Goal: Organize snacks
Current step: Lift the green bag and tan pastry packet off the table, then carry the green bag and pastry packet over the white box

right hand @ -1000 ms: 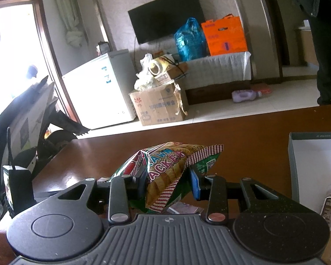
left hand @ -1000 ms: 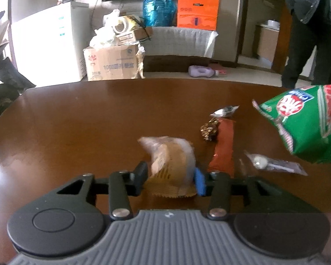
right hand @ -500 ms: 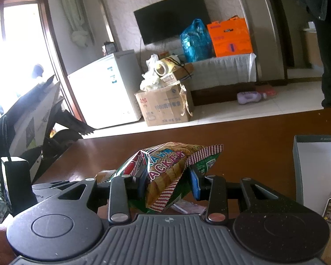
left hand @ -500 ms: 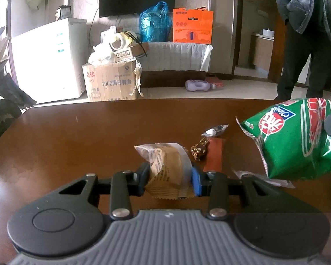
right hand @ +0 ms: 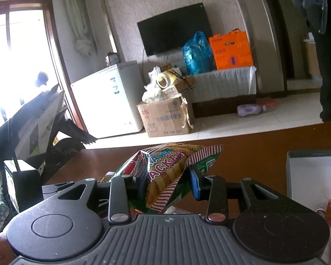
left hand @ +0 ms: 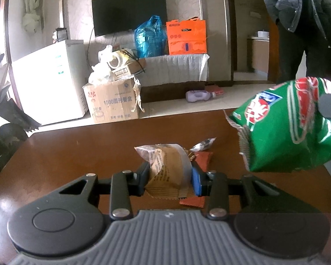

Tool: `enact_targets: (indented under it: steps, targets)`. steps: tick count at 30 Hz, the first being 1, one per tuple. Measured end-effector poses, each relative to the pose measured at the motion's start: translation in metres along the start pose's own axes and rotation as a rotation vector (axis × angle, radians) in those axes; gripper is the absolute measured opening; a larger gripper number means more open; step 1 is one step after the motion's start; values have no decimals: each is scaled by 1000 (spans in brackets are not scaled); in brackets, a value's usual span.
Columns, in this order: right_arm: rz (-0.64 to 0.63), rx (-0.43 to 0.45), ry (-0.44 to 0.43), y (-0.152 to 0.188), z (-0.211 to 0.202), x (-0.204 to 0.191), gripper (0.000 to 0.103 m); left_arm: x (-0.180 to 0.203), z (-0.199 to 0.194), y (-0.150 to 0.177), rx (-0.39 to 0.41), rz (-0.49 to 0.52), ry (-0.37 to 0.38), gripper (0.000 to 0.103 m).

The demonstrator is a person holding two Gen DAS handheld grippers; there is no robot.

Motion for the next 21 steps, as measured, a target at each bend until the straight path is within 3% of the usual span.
enact_targets:
  steps: [9, 21]
  targets:
    - [-56, 53, 41, -18, -18, 6, 40, 50, -9, -19, 39, 37, 36, 37]
    - [-80, 100, 128, -34, -47, 51, 40, 144, -9, -35, 65, 30, 126, 37]
Point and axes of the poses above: each gripper's, at about its wrist camera, not at the fingertips, and z roughly the way its jaws point, x to its right, y to its underside, the point moved 10 cm from there along z, roughly the way its jaws point, and after that the axes turned 15 degrees about x, right-handed, at the moved point
